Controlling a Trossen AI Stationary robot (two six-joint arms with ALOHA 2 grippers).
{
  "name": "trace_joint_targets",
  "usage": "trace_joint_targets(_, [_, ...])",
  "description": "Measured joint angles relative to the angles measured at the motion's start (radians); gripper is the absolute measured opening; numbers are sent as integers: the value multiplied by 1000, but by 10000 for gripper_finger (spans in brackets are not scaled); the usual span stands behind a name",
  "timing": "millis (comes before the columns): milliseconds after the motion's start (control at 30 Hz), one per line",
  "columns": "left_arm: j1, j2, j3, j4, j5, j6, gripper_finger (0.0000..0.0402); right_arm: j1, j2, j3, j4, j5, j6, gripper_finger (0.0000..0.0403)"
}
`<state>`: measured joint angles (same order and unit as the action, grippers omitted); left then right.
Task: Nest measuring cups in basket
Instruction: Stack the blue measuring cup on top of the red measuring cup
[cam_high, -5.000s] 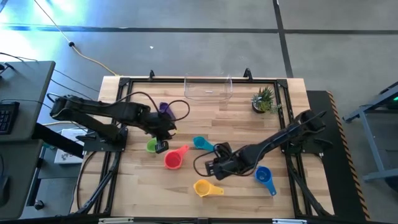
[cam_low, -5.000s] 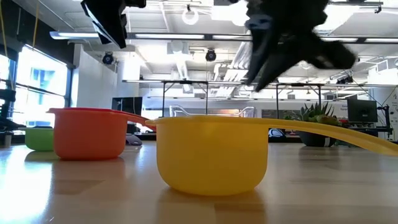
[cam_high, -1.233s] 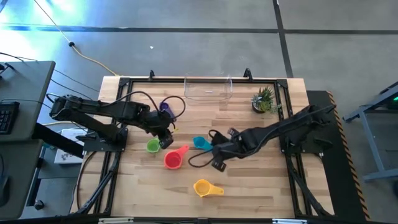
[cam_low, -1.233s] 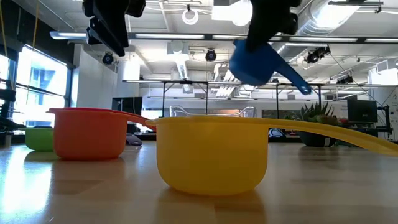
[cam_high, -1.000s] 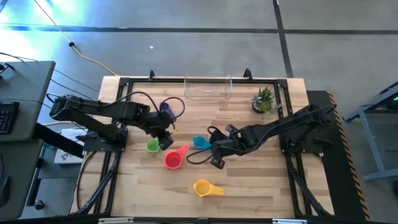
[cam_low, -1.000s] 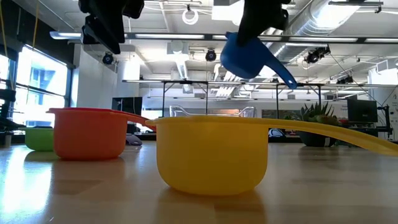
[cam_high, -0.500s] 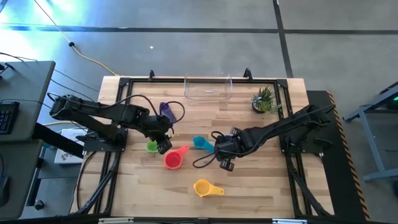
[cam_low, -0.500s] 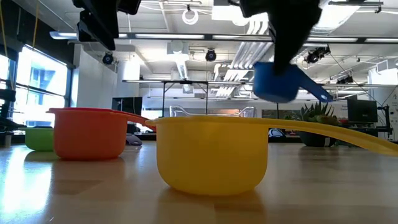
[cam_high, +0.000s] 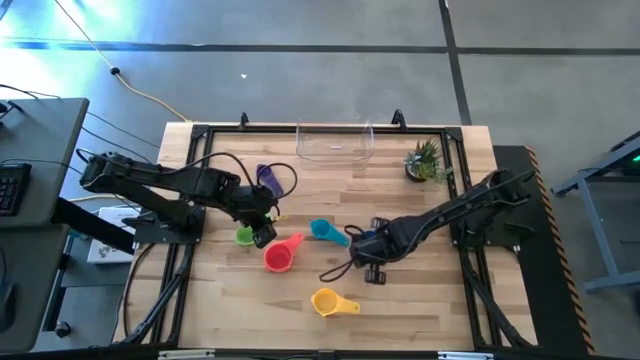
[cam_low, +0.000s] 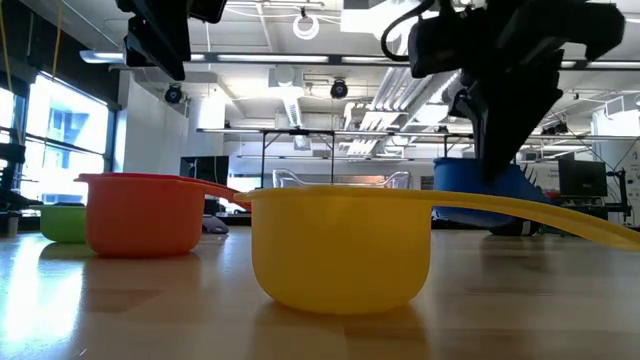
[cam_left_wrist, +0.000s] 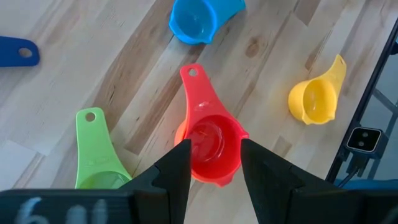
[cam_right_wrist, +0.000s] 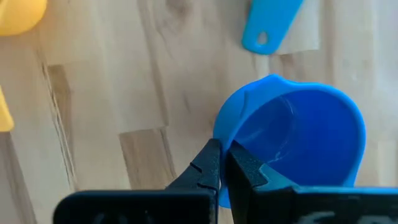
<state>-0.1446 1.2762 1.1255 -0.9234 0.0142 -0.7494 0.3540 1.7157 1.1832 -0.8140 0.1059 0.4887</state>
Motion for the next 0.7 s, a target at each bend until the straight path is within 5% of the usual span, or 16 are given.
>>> trace_joint_targets(700, [0,0,0,0,0,1,129,7,0,-81,136,-99,-52,13])
